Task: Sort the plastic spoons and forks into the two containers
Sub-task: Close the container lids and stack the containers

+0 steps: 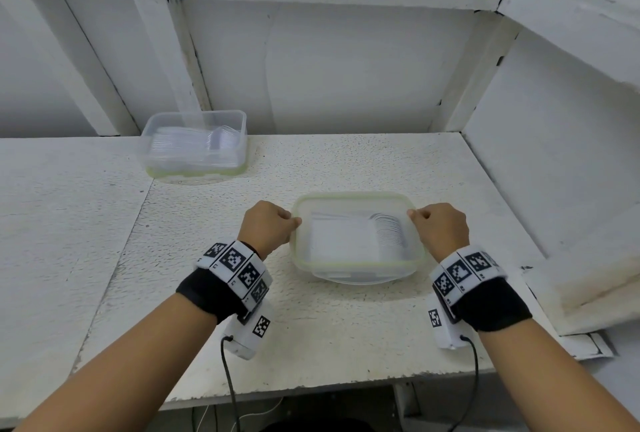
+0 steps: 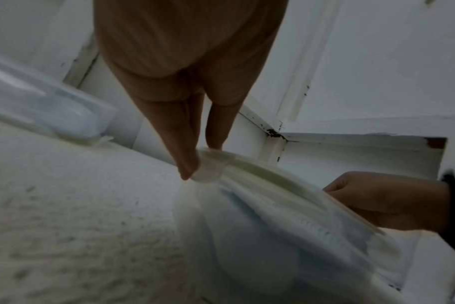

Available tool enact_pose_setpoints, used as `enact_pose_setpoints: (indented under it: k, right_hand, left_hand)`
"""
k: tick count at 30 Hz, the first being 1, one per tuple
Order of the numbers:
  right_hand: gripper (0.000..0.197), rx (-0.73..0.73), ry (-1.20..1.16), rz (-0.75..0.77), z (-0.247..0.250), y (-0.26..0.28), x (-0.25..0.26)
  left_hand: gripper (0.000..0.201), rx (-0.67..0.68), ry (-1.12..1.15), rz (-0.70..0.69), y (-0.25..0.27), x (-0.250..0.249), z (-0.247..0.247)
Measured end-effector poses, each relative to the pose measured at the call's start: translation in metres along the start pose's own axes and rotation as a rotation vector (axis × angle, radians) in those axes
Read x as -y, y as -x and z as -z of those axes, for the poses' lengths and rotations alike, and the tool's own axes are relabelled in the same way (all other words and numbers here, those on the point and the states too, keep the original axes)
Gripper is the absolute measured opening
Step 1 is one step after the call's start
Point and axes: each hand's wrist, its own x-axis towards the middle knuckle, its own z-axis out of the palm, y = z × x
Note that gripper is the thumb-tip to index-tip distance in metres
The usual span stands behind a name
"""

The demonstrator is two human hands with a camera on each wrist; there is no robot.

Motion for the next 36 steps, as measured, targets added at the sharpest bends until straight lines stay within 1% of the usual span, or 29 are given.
enact_pose_setpoints:
  k: [3, 5, 9, 12, 14, 16, 17, 18, 19, 21, 22, 23, 25, 27, 31, 33, 36]
  right_hand:
    - [0.032, -0.014, -0.021, 0.001, 0.001, 0.001, -0.001]
    - [0.034, -0.005, -0.029, -0.021, 0.002, 0.000, -0.001]
    - [0.033, 0.022, -0.065, -0.059, 0.004, -0.002, -0.002]
    - [0.043, 0.017, -0.052, -0.077, 0.004, -0.005, -0.002]
    - [0.047, 0.013, -0.055, -0.079, 0.004, -0.005, -0.002]
    - [0.044, 0.024, -0.075, -0.050, 0.005, -0.002, -0.002]
    - [0.039, 0.042, -0.088, -0.030, 0.005, -0.001, -0.003]
    - [0.033, 0.067, -0.112, -0.017, 0.005, -0.001, -0.003]
    - [0.033, 0.094, -0.150, -0.019, 0.003, -0.001, -0.004]
    - [0.039, 0.164, -0.273, -0.068, 0.001, -0.001, -0.008]
    - [0.041, 0.199, -0.359, -0.104, 0.000, -0.001, -0.010]
    - [0.039, 0.231, -0.451, -0.141, 0.001, 0.000, -0.011]
    - [0.028, 0.259, -0.584, -0.177, 0.003, 0.000, -0.015]
    - [0.022, 0.272, -0.621, -0.165, 0.007, -0.003, -0.018]
    - [0.018, 0.248, -0.618, -0.188, 0.008, -0.006, -0.016]
    - [0.026, 0.199, -0.542, -0.180, 0.005, -0.008, -0.015]
    - [0.040, 0.112, -0.326, -0.124, 0.001, -0.010, -0.013]
  left_hand:
    - [0.016, -0.012, -0.026, -0.028, 0.001, 0.001, -0.003]
    - [0.022, -0.014, -0.008, -0.019, 0.000, 0.002, -0.003]
    - [0.022, -0.011, -0.003, -0.014, -0.003, 0.003, -0.004]
    - [0.016, -0.009, -0.015, -0.025, -0.004, 0.003, -0.005]
    - [0.017, -0.008, -0.025, -0.025, -0.003, 0.005, -0.006]
    - [0.022, 0.003, 0.003, -0.002, -0.002, 0.006, -0.007]
    - [0.023, 0.020, 0.045, 0.023, -0.001, 0.006, -0.006]
    - [0.023, 0.046, 0.102, 0.056, -0.001, 0.005, -0.005]
    - [0.025, 0.081, 0.166, 0.092, -0.001, 0.005, -0.003]
    - [0.037, 0.157, 0.287, 0.143, -0.001, 0.003, 0.001]
    - [0.042, 0.188, 0.321, 0.147, 0.000, 0.003, 0.002]
    - [0.043, 0.206, 0.336, 0.143, 0.000, 0.002, 0.003]
    - [0.038, 0.217, 0.345, 0.135, 0.001, 0.001, 0.003]
    - [0.034, 0.212, 0.357, 0.133, 0.001, -0.001, 0.002]
    - [0.034, 0.183, 0.346, 0.132, 0.001, 0.000, -0.001]
    - [0.034, 0.137, 0.295, 0.136, -0.001, 0.000, -0.002]
    - [0.024, 0.089, 0.202, 0.114, -0.002, 0.000, -0.004]
